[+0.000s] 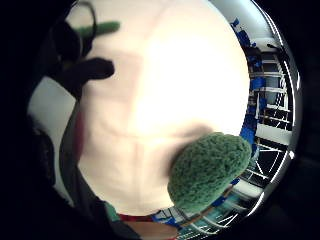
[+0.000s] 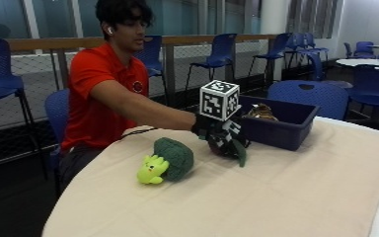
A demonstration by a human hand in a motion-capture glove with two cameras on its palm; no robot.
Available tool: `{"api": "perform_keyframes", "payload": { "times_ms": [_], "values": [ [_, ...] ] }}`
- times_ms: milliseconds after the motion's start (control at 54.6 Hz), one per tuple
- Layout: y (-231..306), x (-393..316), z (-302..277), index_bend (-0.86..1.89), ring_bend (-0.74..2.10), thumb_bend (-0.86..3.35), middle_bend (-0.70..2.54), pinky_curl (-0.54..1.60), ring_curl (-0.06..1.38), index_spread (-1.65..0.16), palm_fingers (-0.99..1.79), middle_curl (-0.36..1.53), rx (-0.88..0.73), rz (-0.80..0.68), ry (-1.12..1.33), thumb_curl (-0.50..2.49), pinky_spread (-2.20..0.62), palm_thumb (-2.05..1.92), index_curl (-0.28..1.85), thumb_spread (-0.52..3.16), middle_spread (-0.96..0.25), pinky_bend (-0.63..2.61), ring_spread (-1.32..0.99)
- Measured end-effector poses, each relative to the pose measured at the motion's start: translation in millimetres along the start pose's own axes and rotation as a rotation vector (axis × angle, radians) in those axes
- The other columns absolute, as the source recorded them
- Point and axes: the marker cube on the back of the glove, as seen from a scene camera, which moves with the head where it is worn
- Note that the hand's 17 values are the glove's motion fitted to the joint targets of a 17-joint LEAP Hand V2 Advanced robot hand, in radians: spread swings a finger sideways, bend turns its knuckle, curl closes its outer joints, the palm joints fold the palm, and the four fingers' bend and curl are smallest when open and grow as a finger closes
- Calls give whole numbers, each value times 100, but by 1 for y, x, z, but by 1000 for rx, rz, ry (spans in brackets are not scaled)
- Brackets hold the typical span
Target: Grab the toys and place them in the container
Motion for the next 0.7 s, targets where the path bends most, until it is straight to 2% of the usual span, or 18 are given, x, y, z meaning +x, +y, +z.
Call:
{"api": "perform_keyframes", "payload": {
  "times_ms": [92,275,495,696],
  "values": [
    [4,13,-16,29,74,17,36,30,27,-37,86,25,43,36,-29,47,-38,49,47,124,-27,103,-26],
    [20,15,-72,28,74,16,40,32,29,-37,95,30,106,60,-112,57,-44,59,53,105,-37,97,-40],
    [33,-55,-139,26,69,11,39,33,30,-38,96,34,161,-67,-123,66,-46,62,61,93,-43,93,-46],
    [40,-140,-153,22,67,8,36,34,32,-39,98,37,155,-180,-133,72,-47,63,67,86,-45,91,-48]
  ]
}}
